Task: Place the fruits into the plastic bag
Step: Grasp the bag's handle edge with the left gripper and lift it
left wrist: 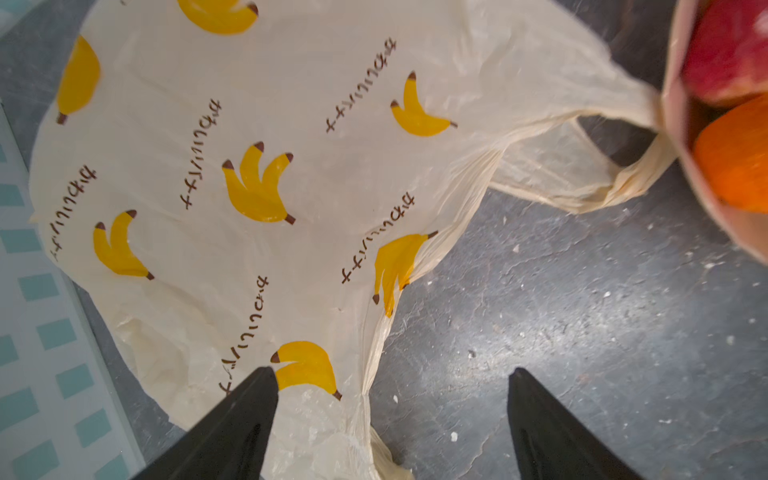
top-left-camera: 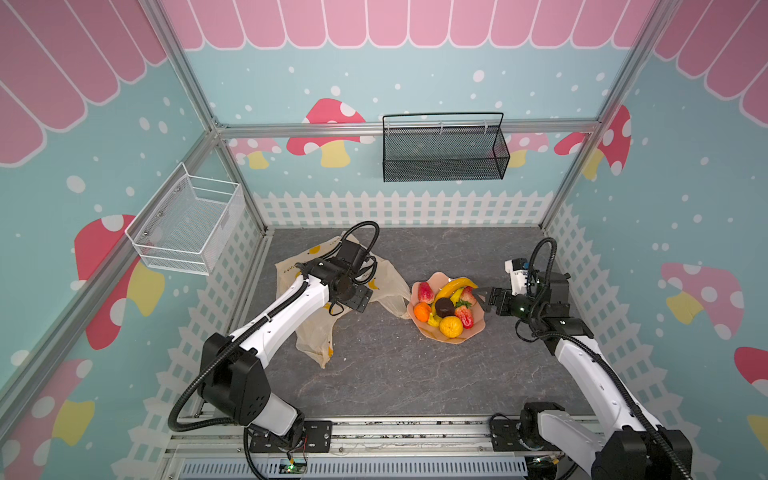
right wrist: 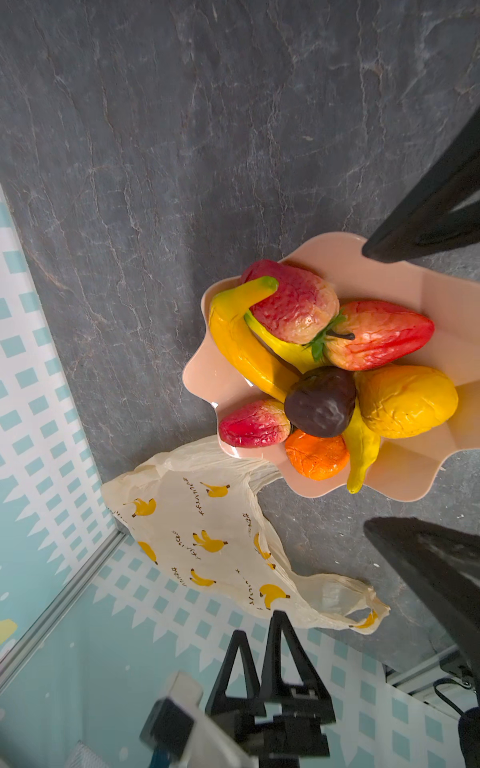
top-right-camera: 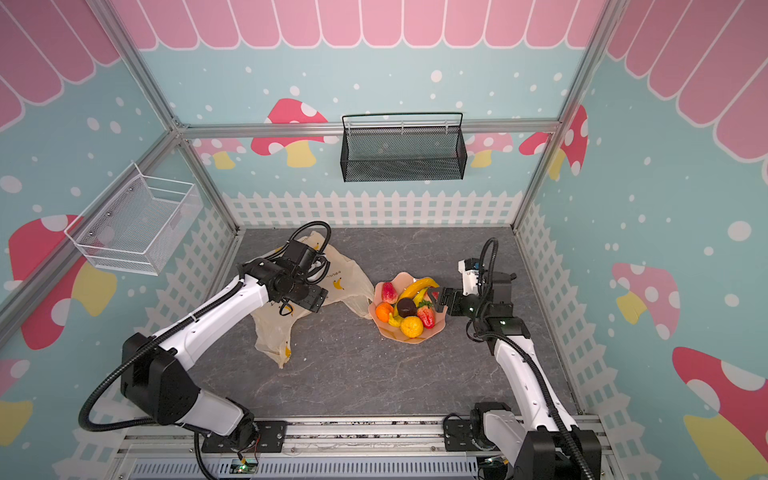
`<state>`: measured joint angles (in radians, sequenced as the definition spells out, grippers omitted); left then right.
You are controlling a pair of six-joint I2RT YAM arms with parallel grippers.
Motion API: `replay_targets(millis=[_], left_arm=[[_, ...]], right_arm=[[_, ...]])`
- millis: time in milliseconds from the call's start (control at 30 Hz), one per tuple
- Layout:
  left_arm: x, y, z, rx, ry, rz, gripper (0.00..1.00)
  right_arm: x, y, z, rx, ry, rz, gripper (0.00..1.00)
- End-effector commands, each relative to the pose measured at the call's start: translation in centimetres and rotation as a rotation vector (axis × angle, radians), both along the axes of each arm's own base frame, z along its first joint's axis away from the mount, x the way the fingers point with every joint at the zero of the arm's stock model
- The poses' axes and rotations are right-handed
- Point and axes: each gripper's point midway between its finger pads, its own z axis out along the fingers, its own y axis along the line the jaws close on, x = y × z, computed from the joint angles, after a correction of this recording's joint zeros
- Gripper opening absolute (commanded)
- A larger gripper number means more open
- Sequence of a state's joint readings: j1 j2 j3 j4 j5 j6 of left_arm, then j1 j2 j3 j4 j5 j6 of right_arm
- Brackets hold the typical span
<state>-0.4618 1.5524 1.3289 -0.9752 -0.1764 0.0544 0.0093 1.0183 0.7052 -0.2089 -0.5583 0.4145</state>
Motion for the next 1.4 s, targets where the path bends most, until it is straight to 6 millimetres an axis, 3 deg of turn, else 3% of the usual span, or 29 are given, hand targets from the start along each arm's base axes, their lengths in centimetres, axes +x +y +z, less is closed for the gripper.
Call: replay_targets(millis=[0,167,700,800,900,967,1133,1367], left_arm=[[-0.9,1.0,-1.1,0.102,0.076,-0.023,0.88],[-0.7,2.1,-3.6,0.204,0.134,-0.018,0.81],[0.5,3.6,-6.1,0.322,0.145,0.033,0.67],[0.8,3.6,-6.3,0.289,0.152,0.059,0.55],[1.2,4.6,-5.9,0.206,0.167,0.151,0.24],[1.2,4.6,-5.4,0.114,0.18,0.19,0.14],[0.9,4.6,-4.3,0.083,0.181,0.183,0.03],[0.9,4.0,-0.5,-0.031,0.145,0.209,0.0]], right_arm=[[-1.0,0.7,0.8,0.033,0.017,0.027,0.97],[-1.2,0.7,0.4,0.036,0.035,0.02,0.97],[-1.3,0.8,0.3,0.054,0.04,0.018,0.97],[-1.5,0.9,0.1,0.066,0.051,0.024,0.97],[-1.9,1.3,-0.1,0.091,0.07,0.038,0.97],[-2.2,1.7,0.1,0.121,0.073,0.05,0.97],[-2.6,1.7,-0.3,0.139,0.078,0.043,0.97],[-2.7,2.2,-0.5,0.152,0.096,0.073,0.97]])
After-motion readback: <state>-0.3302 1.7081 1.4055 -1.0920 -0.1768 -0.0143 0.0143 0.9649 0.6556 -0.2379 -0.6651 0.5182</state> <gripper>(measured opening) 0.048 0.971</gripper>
